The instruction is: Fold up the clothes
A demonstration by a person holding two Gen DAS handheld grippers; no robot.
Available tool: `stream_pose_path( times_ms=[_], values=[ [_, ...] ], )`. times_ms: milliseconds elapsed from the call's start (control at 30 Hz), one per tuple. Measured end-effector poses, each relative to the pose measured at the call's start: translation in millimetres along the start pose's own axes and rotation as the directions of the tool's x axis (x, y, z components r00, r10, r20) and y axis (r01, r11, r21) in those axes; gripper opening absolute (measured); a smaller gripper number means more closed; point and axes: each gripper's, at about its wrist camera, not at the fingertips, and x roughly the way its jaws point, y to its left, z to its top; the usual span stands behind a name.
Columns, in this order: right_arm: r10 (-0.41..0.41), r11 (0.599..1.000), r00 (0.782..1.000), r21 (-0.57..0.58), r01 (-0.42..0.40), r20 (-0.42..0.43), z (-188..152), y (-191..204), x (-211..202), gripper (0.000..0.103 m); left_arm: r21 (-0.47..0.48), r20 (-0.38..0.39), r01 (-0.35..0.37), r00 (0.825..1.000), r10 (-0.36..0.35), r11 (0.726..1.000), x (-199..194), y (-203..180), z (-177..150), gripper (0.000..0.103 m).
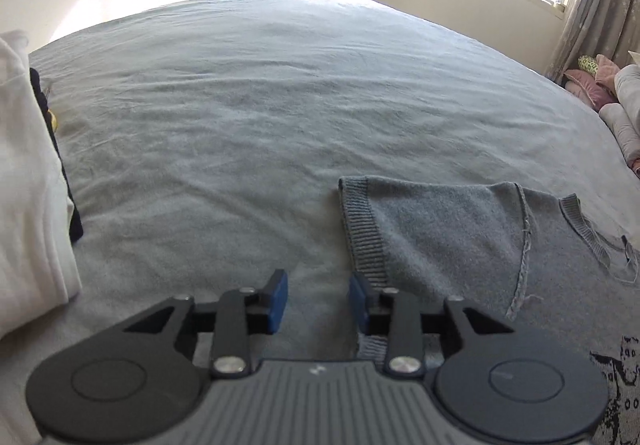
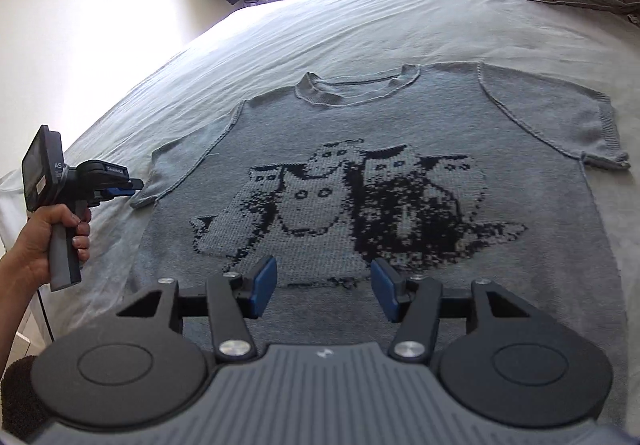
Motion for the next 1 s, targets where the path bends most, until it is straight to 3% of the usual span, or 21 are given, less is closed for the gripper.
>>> stream_pose_path(
  times_ms=[200, 300, 533, 767, 867, 1000],
  values=[
    [-0.051, 0.997, 0.999, 0.062, 0.05, 0.013, -31, -25, -41, 0.057, 0.13, -0.054, -0.037, 0.998, 0.044, 0.991, -37, -12, -29, 0.058],
    [-0.037, 0.998, 0.999, 0.047, 0.036, 0.021, -48, -13, -57, 0.057, 0.097, -0.092, 0.026, 0.996, -0.017, 0.995, -60, -11, -45, 0.058],
    [0.116, 0.993, 0.993, -0.041, -0.115, 0.02, -85, 52, -65, 0.057, 0.036, -0.122, 0.153, 0.982, -0.147, 0.988, -109, -6, -80, 0.058],
    [0.229, 0.964, 0.973, -0.139, -0.225, 0.013, -108, 128, -55, 0.057, -0.124, -0.127, 0.278, 0.948, -0.293, 0.953, -138, 18, -115, 0.058],
    [0.255, 0.951, 0.967, -0.185, -0.249, 0.005, -117, 160, -46, 0.051, -0.179, -0.107, 0.328, 0.931, -0.35, 0.927, -149, 30, -127, 0.058],
    [0.213, 0.947, 0.977, -0.248, -0.206, 0.003, -130, 184, -28, 0.043, -0.218, -0.09, 0.34, 0.926, -0.366, 0.915, -162, 44, -137, 0.058]
  ],
)
